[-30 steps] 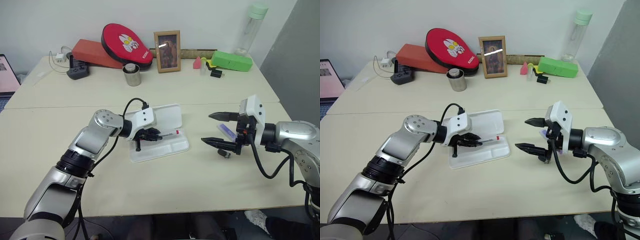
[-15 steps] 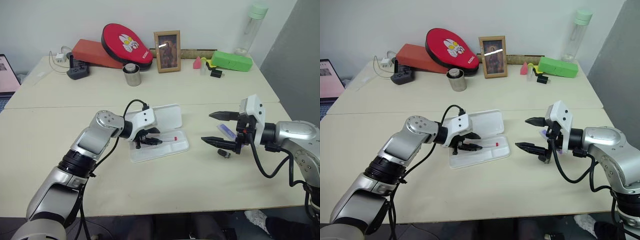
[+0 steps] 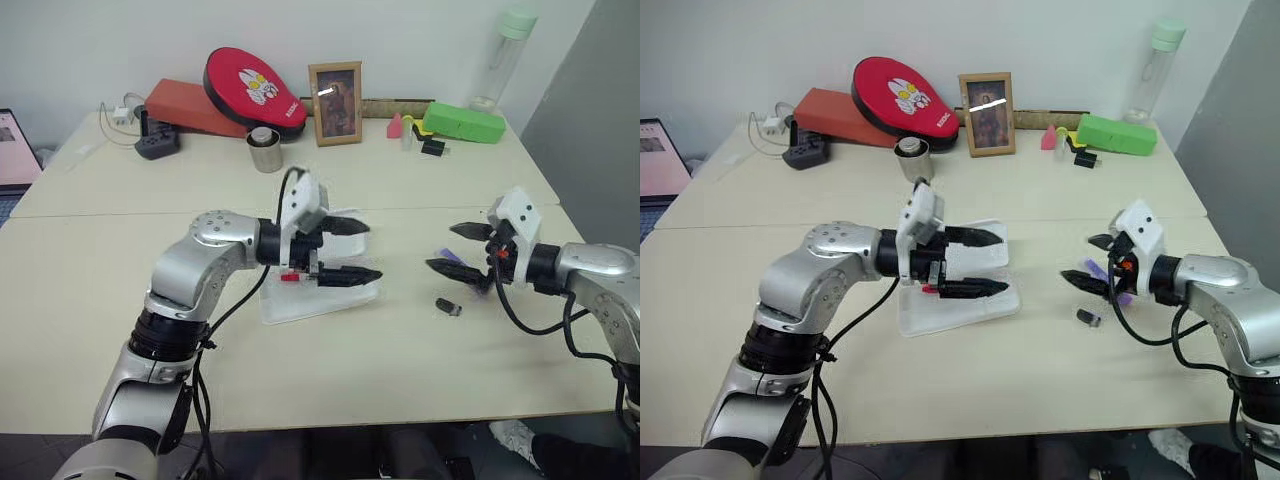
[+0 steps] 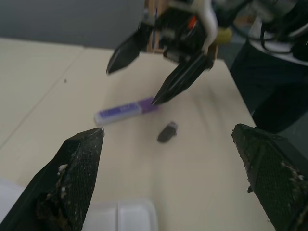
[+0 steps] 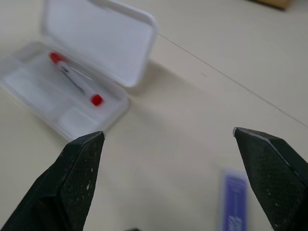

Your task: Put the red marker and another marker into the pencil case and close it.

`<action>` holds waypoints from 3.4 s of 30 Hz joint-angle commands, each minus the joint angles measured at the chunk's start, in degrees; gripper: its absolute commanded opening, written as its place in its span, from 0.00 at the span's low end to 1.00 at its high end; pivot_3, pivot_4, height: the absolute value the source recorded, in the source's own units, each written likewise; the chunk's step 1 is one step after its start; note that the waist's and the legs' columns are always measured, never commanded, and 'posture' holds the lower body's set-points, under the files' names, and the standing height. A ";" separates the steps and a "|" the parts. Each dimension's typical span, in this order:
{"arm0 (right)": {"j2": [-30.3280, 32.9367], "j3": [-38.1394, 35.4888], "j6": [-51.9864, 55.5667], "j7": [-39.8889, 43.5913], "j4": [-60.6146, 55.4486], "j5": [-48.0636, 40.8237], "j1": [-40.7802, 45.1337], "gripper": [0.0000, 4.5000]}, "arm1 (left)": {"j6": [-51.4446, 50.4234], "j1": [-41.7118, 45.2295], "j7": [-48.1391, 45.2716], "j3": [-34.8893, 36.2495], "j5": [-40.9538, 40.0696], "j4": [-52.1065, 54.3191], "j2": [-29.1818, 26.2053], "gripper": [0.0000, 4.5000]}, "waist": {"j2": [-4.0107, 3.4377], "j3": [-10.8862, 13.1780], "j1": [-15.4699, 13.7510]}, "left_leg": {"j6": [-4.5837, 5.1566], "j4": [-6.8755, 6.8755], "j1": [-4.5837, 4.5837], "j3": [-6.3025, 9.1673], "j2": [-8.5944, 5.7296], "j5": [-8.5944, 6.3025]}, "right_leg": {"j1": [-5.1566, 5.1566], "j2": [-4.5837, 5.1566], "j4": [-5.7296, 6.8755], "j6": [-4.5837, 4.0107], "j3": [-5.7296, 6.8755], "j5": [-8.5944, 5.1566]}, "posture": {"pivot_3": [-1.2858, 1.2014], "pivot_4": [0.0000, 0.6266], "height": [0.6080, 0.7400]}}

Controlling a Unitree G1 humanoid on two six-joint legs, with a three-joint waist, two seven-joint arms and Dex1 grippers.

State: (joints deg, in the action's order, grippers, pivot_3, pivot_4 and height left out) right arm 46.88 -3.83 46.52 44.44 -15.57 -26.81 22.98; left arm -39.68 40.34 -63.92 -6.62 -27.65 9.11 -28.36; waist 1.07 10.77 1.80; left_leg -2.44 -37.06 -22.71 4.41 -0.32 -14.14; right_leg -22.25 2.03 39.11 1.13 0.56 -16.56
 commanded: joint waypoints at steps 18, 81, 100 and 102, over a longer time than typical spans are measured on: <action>-1.83 6.78 -1.90 -4.01 21.09 12.45 1.88 0.90 | 3.74 0.12 7.52 0.81 -1.94 3.58 4.64 1.00 | 0.01 -0.01 -0.06 | -0.01 -0.04 0.03 -0.05 0.00 0.01 | 0.07 0.03 -0.02 0.03 -0.03 0.02 | 0.52 0.24 1.00; -30.03 37.93 -31.03 23.89 32.24 24.02 31.16 0.24 | -6.07 -49.71 5.15 42.98 -15.14 25.91 -27.18 1.00 | 0.18 -0.08 0.02 | -0.03 0.14 0.23 0.28 0.18 -0.03 | -0.03 0.10 -0.04 -0.04 -0.11 0.04 | 0.52 0.24 1.00; -33.92 36.62 -37.14 27.34 42.58 27.83 32.81 0.24 | -5.91 -50.06 6.31 42.29 -15.92 26.61 -27.53 1.00 | 0.15 -0.06 0.03 | -0.04 0.16 0.22 0.28 0.17 -0.03 | -0.04 0.07 -0.05 -0.05 -0.12 0.05 | 0.52 0.24 1.00; -34.05 36.57 -37.36 27.30 42.98 28.04 32.89 0.24 | -5.81 -49.92 6.35 42.02 -15.81 26.44 -27.53 1.00 | 0.15 -0.06 0.02 | -0.04 0.16 0.23 0.28 0.17 -0.03 | -0.04 0.07 -0.05 -0.05 -0.12 0.05 | 0.52 0.24 1.00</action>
State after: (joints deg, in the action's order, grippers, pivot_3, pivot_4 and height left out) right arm 13.26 34.55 9.69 71.22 27.83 1.08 54.93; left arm -45.92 -9.75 -57.96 35.53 -42.75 34.12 -54.96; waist 1.22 10.71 1.83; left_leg -2.48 -36.89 -22.49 4.70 -0.14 -14.17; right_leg -22.29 2.10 39.06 1.07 0.44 -16.51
